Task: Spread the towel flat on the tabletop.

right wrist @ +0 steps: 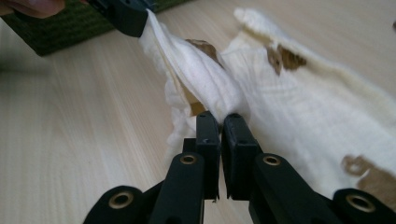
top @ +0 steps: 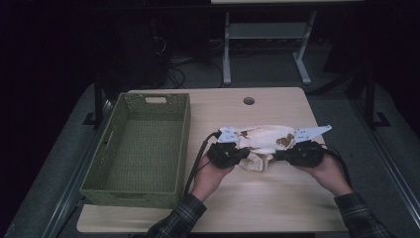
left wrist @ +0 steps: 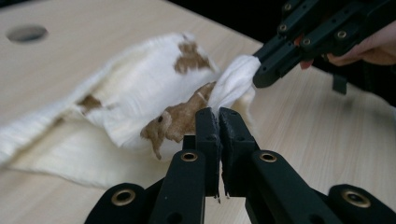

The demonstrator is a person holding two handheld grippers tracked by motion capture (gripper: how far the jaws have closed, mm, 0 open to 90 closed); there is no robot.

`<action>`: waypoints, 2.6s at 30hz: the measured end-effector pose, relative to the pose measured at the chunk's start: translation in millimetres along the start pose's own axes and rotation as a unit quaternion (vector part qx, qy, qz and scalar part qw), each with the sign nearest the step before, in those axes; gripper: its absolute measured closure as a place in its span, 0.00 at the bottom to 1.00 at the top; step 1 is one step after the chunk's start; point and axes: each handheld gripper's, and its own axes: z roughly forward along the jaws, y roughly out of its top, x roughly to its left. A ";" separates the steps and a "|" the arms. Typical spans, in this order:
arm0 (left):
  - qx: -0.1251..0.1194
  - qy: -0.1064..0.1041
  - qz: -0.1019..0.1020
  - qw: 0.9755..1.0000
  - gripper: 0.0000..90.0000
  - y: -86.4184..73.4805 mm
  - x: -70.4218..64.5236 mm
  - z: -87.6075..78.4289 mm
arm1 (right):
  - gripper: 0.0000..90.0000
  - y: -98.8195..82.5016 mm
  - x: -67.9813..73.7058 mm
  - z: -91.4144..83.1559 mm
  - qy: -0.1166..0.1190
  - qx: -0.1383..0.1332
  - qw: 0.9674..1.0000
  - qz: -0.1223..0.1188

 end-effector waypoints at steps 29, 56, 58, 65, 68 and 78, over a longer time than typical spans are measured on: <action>0.068 0.042 -0.018 0.997 0.74 -11.8 27.7 38.9 | 0.78 -11.0 -35.5 39.5 -0.031 0.065 0.997 0.041; 0.109 -0.019 0.010 0.994 0.75 -43.5 -18.9 77.2 | 0.88 -18.7 -6.2 48.3 0.008 0.073 0.997 0.018; 0.112 -0.010 0.022 0.993 0.82 -42.9 -17.7 77.2 | 0.88 -18.8 -6.8 48.1 0.008 0.071 0.997 0.016; 0.128 0.003 0.017 0.992 0.96 -42.8 -9.5 69.0 | 0.87 -18.5 -5.6 47.8 0.013 0.070 0.997 0.018; 0.124 0.009 0.005 0.992 0.97 -42.3 -5.0 60.4 | 0.86 -18.4 -3.9 49.0 0.018 0.067 0.997 0.015; 0.124 0.028 -0.010 0.992 0.97 -42.4 9.3 39.4 | 0.81 -13.5 9.4 73.1 0.022 0.083 0.996 -0.007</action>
